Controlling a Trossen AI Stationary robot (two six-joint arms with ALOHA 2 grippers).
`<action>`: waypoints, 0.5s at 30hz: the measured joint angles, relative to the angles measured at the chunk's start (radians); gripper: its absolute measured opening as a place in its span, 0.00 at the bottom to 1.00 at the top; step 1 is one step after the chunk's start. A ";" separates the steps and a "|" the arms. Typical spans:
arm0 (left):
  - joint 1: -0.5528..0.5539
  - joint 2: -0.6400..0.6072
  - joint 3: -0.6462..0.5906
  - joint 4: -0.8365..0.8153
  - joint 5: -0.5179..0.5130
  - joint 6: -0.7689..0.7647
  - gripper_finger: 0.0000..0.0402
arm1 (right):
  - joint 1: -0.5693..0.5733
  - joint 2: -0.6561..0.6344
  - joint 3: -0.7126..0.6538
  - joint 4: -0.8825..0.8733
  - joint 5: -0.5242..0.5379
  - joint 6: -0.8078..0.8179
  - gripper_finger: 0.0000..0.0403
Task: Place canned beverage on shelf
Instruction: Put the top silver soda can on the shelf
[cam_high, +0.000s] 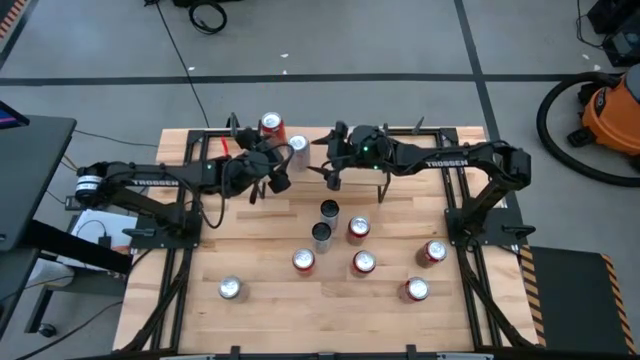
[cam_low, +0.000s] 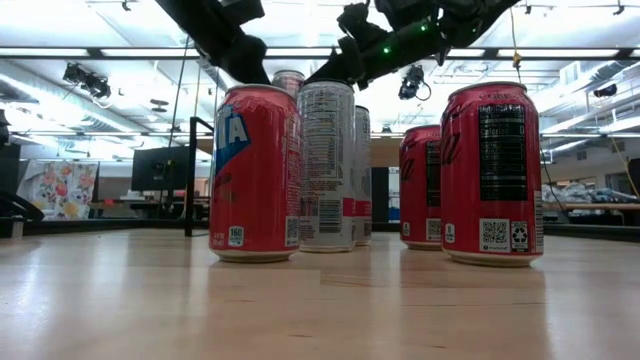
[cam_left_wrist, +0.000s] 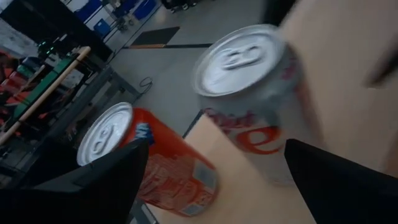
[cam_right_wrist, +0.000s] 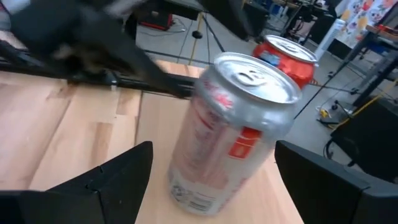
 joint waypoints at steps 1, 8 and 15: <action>-0.007 0.000 0.000 0.000 -0.005 0.000 0.97 | -0.012 0.000 0.000 0.002 -0.014 0.008 0.86; -0.036 0.000 0.000 -0.003 -0.050 0.001 0.97 | -0.066 0.001 0.000 -0.009 -0.014 0.011 0.86; -0.027 0.000 0.000 -0.016 -0.071 0.001 0.97 | -0.112 0.001 0.000 0.020 0.069 -0.008 0.86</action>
